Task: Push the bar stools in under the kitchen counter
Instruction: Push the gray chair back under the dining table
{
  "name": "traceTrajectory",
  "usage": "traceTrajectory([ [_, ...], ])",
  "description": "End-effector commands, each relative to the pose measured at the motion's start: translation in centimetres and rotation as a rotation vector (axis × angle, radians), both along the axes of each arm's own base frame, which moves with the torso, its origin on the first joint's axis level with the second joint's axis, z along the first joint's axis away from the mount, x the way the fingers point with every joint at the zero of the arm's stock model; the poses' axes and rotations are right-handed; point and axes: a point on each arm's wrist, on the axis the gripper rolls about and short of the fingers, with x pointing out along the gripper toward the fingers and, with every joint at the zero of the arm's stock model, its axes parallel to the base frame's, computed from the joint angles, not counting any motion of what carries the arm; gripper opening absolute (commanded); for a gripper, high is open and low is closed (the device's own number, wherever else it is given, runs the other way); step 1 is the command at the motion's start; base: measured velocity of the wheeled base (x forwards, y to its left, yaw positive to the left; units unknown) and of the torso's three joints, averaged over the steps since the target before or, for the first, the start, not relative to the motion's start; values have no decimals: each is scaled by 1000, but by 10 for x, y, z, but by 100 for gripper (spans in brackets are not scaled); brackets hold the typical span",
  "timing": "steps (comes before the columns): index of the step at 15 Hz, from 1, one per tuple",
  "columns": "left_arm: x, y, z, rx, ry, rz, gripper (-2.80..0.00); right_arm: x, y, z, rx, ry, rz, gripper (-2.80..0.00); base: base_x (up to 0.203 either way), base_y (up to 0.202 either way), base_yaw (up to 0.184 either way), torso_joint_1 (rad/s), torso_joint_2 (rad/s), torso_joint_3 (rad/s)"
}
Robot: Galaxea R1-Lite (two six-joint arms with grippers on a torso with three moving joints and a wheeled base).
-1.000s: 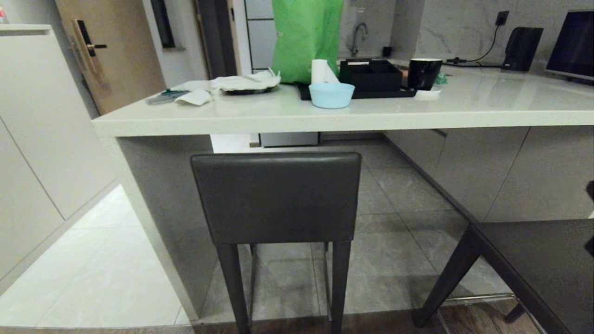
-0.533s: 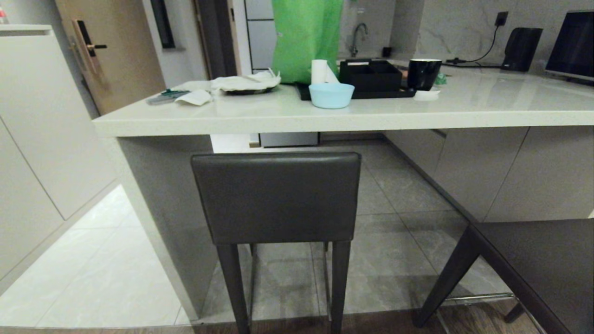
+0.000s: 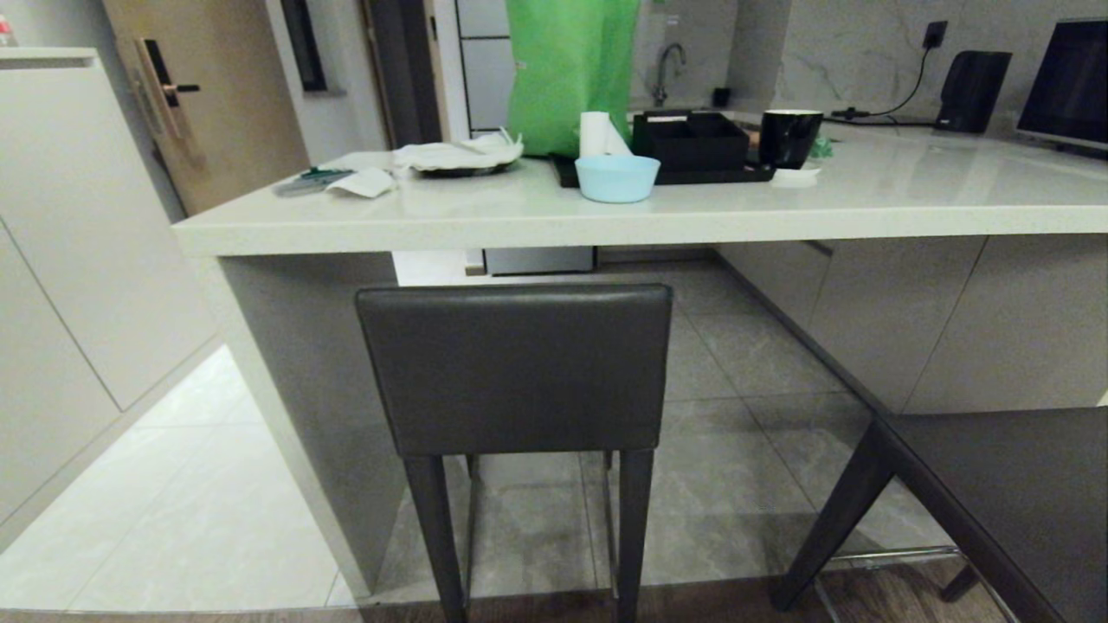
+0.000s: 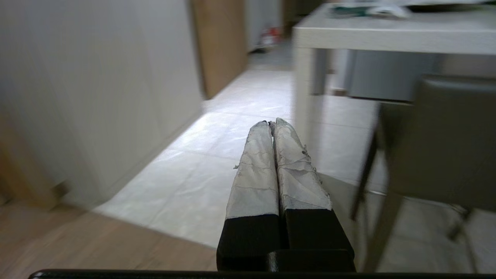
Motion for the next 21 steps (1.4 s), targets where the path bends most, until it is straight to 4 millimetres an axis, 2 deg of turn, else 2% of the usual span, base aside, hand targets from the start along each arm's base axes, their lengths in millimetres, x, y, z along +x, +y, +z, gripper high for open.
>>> traceTrajectory([
  [1, -12, 0, -23, 14, 15, -93, -280, -2, 0, -17, -3, 8, 2, -280, 0, 0, 0, 0, 0, 0],
  [2, -16, -1, -41, 28, 36, -144, -280, -2, 0, -30, -5, 22, 5, -280, 0, 0, 0, 0, 0, 0],
  [4, -7, -3, -87, 36, 186, -230, -280, 12, 0, -61, 12, 115, 23, -280, 0, 0, 0, 0, 0, 0],
  [6, 5, -4, -114, -13, 297, -274, -280, 24, 3, -82, 37, 174, 155, -280, 0, 0, 0, 0, 0, 0],
  [8, 12, -5, -132, -40, 366, -315, -280, 34, 5, -105, 25, 255, 223, -280, 0, 0, 0, 0, 0, 0],
  [11, 29, -5, -147, -25, 295, -321, -280, 43, 6, -124, 6, 275, 274, -280, 0, 0, 0, 0, 0, 0],
  [13, 38, -5, -155, -3, 214, -339, -280, 43, 6, -125, 8, 274, 279, -280, 0, 0, 0, 0, 0, 0],
  [21, 39, -5, -156, -5, 201, -350, -280, 43, 6, -125, 12, 275, 278, -280, 0, 0, 0, 0, 0, 0],
])
